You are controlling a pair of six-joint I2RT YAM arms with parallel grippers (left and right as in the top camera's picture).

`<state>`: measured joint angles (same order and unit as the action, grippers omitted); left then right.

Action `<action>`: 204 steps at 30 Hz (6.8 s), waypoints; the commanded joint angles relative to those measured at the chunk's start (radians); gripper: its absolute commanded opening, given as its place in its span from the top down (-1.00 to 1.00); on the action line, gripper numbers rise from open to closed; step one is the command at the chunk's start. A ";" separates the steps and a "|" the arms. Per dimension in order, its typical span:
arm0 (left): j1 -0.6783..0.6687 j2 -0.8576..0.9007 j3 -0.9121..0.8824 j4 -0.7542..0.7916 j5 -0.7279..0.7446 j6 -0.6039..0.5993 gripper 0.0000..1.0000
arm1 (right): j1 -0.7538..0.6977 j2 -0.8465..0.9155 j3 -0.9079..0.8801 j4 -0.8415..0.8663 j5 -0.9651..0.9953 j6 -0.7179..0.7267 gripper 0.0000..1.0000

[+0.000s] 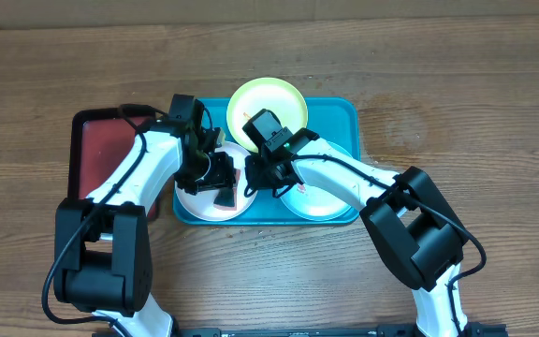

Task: Clean dirty plates on tray and stack at the side
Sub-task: 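Scrub the white plate with the sponge in the left gripper, then lift the white plate with the right gripper and place it right of tray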

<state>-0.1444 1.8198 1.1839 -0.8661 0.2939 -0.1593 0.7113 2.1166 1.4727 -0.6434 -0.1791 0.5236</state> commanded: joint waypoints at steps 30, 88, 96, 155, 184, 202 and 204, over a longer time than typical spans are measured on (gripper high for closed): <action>-0.012 0.008 -0.081 0.093 0.010 -0.021 -0.09 | 0.002 0.007 0.020 0.003 -0.001 0.004 0.74; -0.013 0.017 0.004 0.243 -0.111 -0.373 0.91 | 0.002 0.007 0.020 0.003 0.003 0.001 0.73; -0.013 0.026 -0.045 0.242 -0.150 -0.335 0.91 | 0.002 0.007 0.020 0.003 0.003 0.001 0.73; -0.011 0.179 0.179 -0.169 -0.513 -0.249 0.92 | 0.002 0.007 0.020 0.008 0.007 0.001 0.71; -0.119 0.181 0.164 -0.182 -0.271 -0.266 0.92 | 0.002 0.007 0.020 -0.008 0.007 0.001 0.72; 0.066 0.171 0.346 -0.402 -0.518 -0.313 0.92 | 0.002 0.004 0.024 -0.002 -0.003 0.002 0.93; 0.082 0.151 0.420 -0.449 -0.510 -0.313 0.92 | 0.002 -0.002 0.037 -0.008 -0.009 0.001 0.93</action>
<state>-0.0853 1.9919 1.4963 -1.2900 -0.1802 -0.4465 0.7086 2.1170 1.4742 -0.6426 -0.1761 0.5316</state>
